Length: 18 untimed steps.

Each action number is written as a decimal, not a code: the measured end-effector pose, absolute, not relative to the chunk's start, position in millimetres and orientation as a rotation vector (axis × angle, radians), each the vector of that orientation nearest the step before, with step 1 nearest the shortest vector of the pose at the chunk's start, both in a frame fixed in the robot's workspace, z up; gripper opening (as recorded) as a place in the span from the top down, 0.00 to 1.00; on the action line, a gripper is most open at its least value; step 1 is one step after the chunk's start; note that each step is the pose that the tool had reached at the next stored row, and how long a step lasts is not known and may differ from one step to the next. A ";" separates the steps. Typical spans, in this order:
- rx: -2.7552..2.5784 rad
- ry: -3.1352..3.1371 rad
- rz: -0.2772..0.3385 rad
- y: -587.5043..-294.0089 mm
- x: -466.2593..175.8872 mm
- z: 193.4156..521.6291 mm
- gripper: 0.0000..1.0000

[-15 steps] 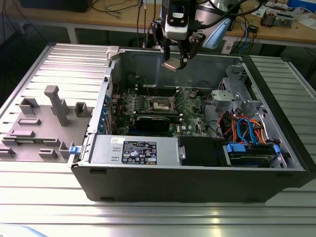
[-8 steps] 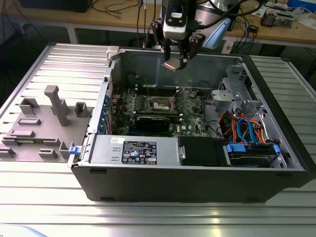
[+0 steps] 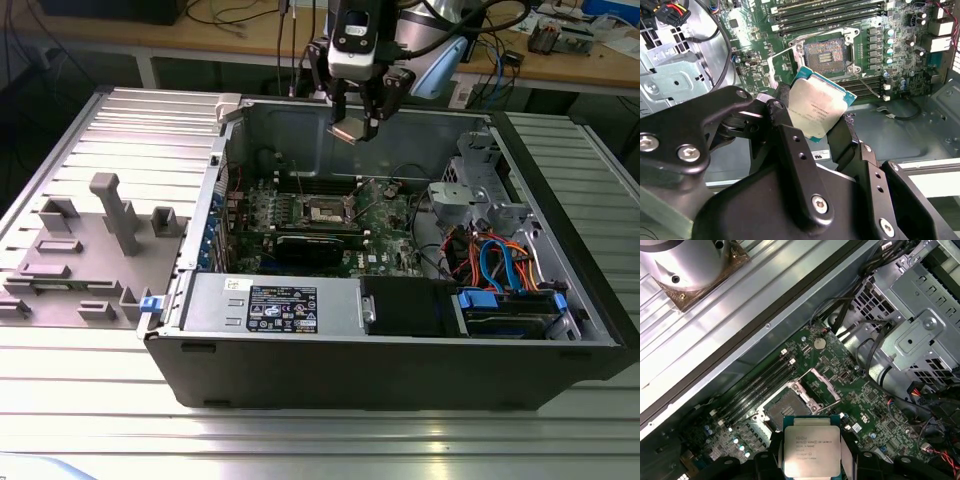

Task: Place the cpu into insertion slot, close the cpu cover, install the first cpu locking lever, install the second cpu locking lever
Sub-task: 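Place the cpu into insertion slot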

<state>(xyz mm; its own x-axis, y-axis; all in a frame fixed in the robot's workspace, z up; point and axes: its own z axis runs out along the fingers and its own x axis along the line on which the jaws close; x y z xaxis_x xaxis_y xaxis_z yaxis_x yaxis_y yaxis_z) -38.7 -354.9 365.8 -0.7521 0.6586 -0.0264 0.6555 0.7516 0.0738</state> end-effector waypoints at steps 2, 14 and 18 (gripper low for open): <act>1.095 2.889 0.092 -354.9 -38.7 365.8 0.46; 1.189 2.844 0.070 -354.9 -38.7 363.3 0.46; 1.250 2.817 0.068 -354.9 -38.7 362.6 0.46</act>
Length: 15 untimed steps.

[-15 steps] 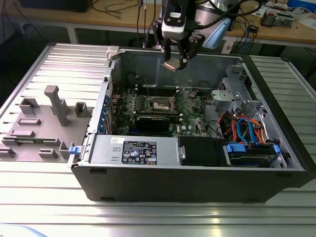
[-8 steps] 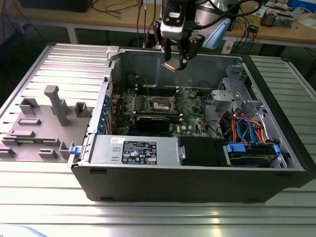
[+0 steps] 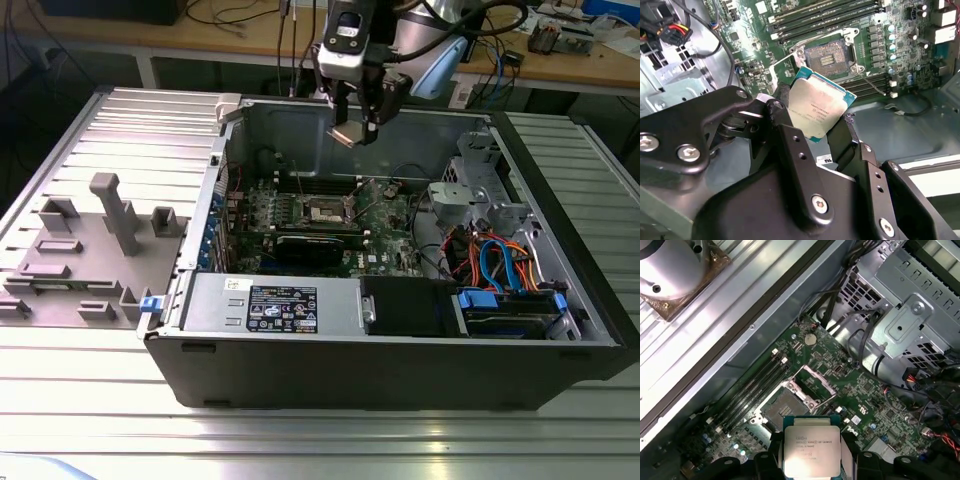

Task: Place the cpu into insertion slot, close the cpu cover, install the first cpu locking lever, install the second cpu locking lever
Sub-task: 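Place the cpu into insertion slot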

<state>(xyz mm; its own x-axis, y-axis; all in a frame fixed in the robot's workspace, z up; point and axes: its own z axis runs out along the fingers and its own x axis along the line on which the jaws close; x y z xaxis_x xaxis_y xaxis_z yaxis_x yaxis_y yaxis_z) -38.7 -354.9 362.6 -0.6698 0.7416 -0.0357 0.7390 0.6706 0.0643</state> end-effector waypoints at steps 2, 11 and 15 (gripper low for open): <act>1.282 2.802 0.067 -354.8 -38.7 362.4 0.46; 1.286 2.800 0.067 -354.8 -38.7 362.3 0.46; 1.288 2.800 0.067 -354.8 -38.7 362.3 0.46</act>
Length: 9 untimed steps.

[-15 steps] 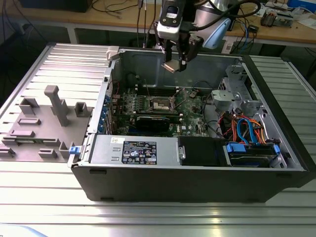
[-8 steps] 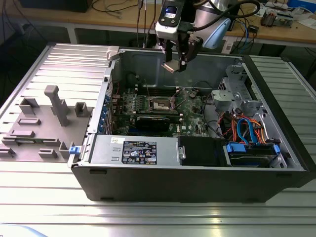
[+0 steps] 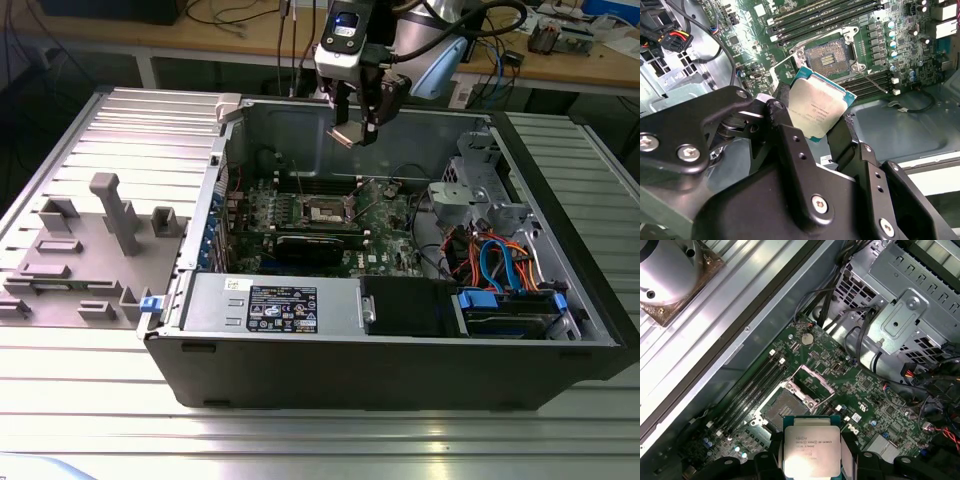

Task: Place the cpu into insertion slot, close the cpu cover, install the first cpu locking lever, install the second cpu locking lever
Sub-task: 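Place the cpu into insertion slot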

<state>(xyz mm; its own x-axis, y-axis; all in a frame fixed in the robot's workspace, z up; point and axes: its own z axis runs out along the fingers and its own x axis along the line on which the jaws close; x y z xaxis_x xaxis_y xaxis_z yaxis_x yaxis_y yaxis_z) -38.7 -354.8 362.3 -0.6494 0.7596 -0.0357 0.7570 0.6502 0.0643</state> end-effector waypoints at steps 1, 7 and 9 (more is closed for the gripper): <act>1.289 2.799 0.067 -354.8 -38.7 362.4 0.46; 1.342 2.773 0.065 -354.8 -38.7 362.1 0.46; 1.354 2.767 0.065 -354.8 -38.7 362.2 0.46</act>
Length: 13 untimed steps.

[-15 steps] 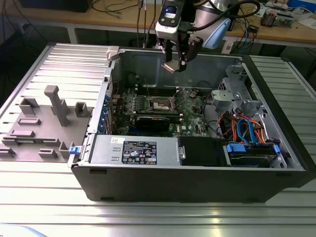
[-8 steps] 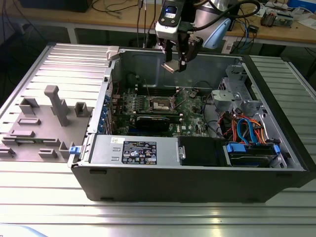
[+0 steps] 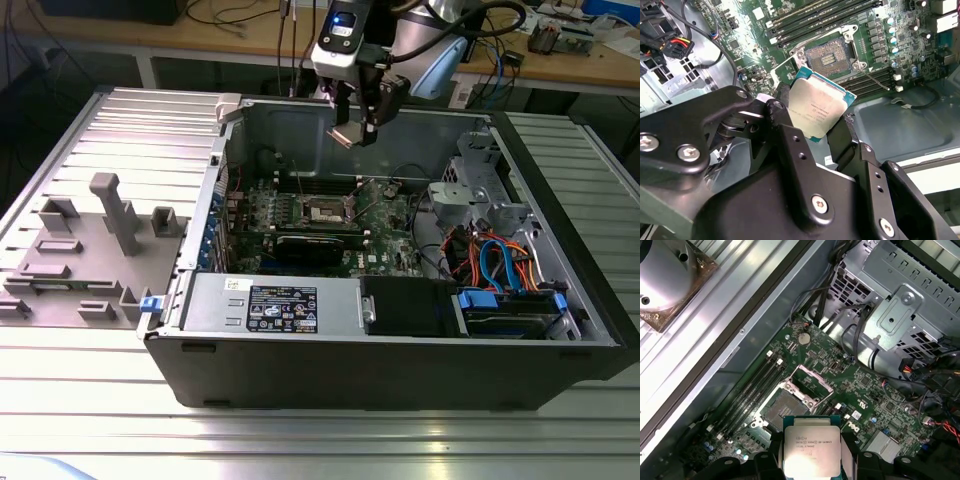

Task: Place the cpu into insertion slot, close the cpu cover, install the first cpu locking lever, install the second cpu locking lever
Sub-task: 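Place the cpu into insertion slot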

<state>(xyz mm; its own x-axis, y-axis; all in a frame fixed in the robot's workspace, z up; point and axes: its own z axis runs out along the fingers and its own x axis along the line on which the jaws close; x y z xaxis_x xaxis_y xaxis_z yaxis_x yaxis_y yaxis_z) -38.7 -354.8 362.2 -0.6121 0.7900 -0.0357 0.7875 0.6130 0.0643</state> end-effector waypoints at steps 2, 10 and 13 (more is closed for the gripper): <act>1.355 2.767 0.065 -354.8 -38.7 362.1 0.46; 1.356 2.766 0.065 -354.8 -38.7 362.2 0.46; 1.359 2.765 0.065 -354.8 -38.7 362.1 0.46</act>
